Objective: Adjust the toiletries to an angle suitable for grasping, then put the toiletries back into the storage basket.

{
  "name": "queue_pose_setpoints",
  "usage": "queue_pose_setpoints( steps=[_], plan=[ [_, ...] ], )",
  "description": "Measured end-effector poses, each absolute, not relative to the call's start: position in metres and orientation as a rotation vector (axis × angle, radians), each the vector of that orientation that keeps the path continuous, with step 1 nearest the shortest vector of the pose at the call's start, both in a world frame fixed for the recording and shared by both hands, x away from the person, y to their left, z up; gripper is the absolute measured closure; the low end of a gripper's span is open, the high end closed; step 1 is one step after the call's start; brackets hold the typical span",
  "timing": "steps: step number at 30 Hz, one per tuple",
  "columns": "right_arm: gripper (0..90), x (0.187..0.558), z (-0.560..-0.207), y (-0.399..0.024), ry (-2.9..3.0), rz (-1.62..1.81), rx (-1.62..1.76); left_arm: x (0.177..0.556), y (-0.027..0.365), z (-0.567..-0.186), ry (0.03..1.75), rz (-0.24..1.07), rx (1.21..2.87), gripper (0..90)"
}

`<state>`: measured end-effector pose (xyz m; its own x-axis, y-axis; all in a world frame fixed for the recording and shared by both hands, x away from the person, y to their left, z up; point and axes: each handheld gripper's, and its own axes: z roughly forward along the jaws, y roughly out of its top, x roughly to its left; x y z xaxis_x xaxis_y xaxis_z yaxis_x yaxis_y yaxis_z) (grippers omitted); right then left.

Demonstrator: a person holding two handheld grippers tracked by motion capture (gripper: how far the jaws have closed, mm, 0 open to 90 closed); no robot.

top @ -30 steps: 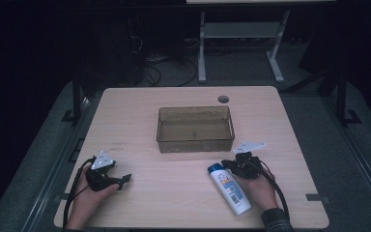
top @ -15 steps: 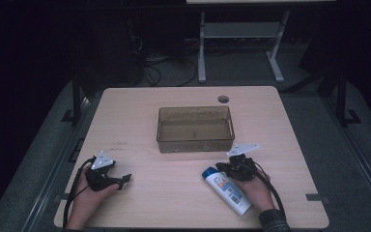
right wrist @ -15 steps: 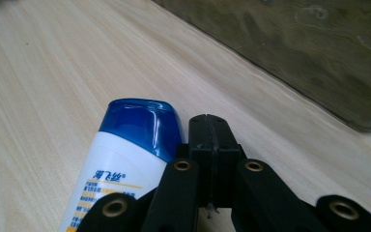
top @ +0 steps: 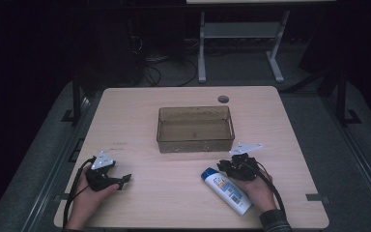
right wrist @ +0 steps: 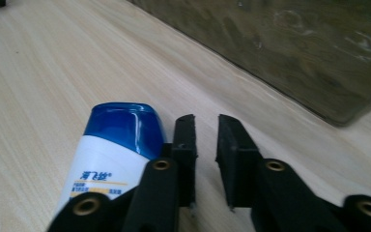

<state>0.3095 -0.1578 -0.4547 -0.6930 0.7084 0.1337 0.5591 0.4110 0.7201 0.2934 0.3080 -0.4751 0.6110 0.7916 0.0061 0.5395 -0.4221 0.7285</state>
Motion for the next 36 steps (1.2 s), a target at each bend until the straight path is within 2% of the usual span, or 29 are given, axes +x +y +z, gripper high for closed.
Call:
queue_pose_setpoints(
  steps=[4, 9, 19, 36],
  plan=[
    [65.5, 0.308, -0.452, -0.163, 2.459, 1.156, 1.154, 0.293, 0.308, -0.475, 1.043, 0.459, 2.131, 13.1],
    [50.0, 0.304, -0.448, -0.171, 2.463, 1.153, 1.198, 0.293, 0.308, -0.475, 1.042, 0.459, 2.131, 13.1],
    [33.6, 0.287, -0.438, -0.182, 2.476, 1.130, 1.245, 0.293, 0.308, -0.475, 1.043, 0.458, 2.132, 13.1],
    [27.9, 0.267, -0.429, -0.175, 2.561, 1.080, 1.218, 0.293, 0.308, -0.475, 1.043, 0.458, 2.132, 13.1]
  ],
)
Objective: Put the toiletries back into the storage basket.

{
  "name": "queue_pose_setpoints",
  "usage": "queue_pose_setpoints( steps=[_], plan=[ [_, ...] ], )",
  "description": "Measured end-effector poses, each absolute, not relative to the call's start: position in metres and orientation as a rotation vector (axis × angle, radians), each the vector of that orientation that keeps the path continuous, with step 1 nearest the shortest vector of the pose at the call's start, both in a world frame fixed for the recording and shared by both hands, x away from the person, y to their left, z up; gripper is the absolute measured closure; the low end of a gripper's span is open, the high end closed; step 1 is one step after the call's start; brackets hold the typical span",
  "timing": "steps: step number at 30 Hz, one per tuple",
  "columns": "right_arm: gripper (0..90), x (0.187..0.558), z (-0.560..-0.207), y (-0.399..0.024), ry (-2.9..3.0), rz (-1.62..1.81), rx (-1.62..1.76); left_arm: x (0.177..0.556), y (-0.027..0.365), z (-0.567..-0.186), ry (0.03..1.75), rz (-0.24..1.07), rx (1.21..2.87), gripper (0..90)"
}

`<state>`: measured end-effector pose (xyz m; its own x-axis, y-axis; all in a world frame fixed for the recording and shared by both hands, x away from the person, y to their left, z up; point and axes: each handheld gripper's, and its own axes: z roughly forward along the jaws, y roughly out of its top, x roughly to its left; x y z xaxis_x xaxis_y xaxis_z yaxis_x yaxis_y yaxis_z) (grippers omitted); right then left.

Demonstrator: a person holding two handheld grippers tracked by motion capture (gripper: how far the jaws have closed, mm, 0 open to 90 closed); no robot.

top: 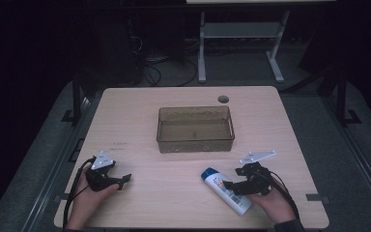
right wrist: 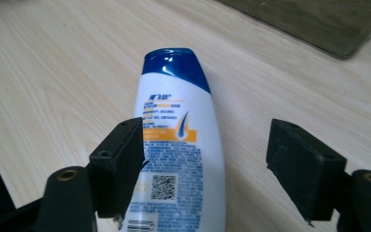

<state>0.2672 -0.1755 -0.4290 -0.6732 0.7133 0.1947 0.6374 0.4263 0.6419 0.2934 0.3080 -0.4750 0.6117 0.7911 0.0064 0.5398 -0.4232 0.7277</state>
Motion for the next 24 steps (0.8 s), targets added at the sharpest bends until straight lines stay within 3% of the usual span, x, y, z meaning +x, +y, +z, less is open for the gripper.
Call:
queue_pose_setpoints(
  steps=[7, 24],
  plan=[
    [19.7, 0.267, -0.430, -0.164, 2.597, 1.039, 1.208, 0.293, 0.308, -0.475, 1.043, 0.459, 2.130, 13.1],
    [19.5, 0.281, -0.441, -0.132, 2.689, 0.903, 1.185, 0.293, 0.308, -0.475, 1.041, 0.459, 2.133, 13.1]
  ],
)
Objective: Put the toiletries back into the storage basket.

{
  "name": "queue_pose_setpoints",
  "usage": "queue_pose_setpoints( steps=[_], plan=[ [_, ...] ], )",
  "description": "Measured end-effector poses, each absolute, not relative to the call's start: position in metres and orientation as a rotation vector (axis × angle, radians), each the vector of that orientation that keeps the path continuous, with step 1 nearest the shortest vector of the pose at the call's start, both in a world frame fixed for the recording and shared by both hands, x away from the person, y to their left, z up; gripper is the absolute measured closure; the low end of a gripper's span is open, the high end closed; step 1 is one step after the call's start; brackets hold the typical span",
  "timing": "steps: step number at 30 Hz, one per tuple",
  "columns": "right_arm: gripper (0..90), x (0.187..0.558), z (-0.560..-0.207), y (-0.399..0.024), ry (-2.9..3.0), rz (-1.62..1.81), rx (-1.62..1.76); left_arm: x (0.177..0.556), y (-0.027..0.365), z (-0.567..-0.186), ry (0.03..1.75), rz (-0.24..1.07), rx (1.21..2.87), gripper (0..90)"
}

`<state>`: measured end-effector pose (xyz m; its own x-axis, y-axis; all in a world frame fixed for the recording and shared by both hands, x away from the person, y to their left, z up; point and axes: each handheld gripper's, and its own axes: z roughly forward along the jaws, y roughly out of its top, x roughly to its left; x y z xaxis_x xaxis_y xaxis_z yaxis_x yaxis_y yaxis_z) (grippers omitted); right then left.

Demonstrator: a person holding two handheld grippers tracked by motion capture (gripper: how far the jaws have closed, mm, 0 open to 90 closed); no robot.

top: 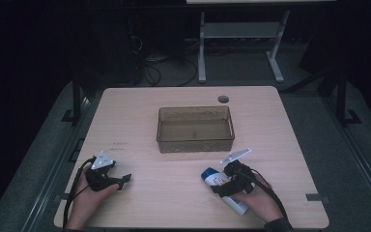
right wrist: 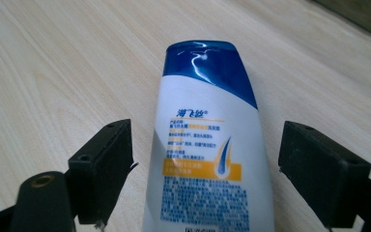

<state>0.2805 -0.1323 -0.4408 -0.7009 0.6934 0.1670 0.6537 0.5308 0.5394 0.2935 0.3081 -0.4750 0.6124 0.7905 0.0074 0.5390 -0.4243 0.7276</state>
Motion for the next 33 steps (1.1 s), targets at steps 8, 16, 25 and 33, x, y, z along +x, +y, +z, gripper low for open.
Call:
queue_pose_setpoints(
  steps=[8, 16, 25, 33],
  plan=[
    [20.6, 0.289, -0.444, -0.120, 2.719, 0.835, 1.171, 0.293, 0.308, -0.475, 1.043, 0.459, 2.129, 13.1],
    [24.7, 0.291, -0.448, -0.109, 2.733, 0.734, 1.160, 0.293, 0.308, -0.475, 1.043, 0.458, 2.130, 13.1],
    [31.1, 0.288, -0.450, -0.107, 2.727, 0.654, 1.145, 0.293, 0.308, -0.475, 1.043, 0.459, 2.129, 13.1],
    [32.5, 0.287, -0.449, -0.106, 2.725, 0.641, 1.136, 0.293, 0.308, -0.475, 1.043, 0.459, 2.129, 13.1]
  ],
)
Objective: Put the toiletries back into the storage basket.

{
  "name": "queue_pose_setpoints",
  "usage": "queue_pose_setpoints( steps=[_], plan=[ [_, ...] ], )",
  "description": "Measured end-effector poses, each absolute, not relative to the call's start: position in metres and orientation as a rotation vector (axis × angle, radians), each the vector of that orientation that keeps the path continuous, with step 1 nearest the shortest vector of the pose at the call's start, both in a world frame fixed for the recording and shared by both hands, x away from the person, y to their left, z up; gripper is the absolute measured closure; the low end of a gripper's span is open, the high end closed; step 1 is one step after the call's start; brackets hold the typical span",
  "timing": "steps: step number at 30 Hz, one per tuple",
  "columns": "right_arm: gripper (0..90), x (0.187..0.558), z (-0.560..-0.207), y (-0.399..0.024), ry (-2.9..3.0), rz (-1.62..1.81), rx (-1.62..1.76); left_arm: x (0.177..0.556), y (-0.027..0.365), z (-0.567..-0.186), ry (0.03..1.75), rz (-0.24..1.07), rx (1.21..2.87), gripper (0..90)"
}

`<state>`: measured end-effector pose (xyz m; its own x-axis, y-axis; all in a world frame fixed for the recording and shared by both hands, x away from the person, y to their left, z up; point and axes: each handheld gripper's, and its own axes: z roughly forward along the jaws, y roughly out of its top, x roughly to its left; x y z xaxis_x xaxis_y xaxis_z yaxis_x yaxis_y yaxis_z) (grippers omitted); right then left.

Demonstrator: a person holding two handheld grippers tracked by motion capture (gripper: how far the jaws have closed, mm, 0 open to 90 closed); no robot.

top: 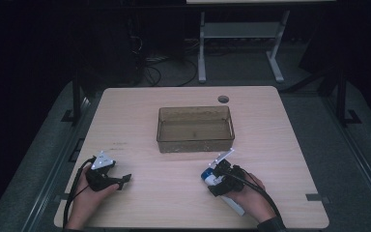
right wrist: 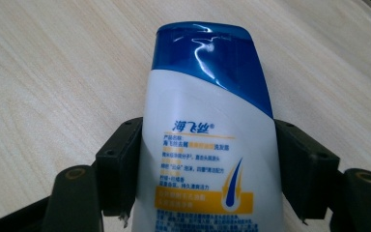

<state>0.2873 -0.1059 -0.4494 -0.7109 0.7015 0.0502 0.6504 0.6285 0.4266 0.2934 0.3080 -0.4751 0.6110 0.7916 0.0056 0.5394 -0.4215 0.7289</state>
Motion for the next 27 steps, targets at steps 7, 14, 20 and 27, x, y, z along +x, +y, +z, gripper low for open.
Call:
queue_pose_setpoints(
  steps=[7, 14, 20, 27],
  plan=[
    [32.9, 0.287, -0.446, -0.111, 2.719, 0.681, 1.127, 0.293, 0.308, -0.475, 1.043, 0.459, 2.130, 13.1],
    [33.1, 0.283, -0.437, -0.120, 2.679, 0.788, 1.121, 0.293, 0.308, -0.475, 1.043, 0.458, 2.130, 13.1],
    [33.2, 0.277, -0.429, -0.132, 2.623, 0.906, 1.127, 0.293, 0.308, -0.475, 1.041, 0.458, 2.135, 13.1],
    [33.3, 0.269, -0.421, -0.148, 2.554, 1.032, 1.125, 0.293, 0.308, -0.475, 1.043, 0.459, 2.131, 13.1]
  ],
)
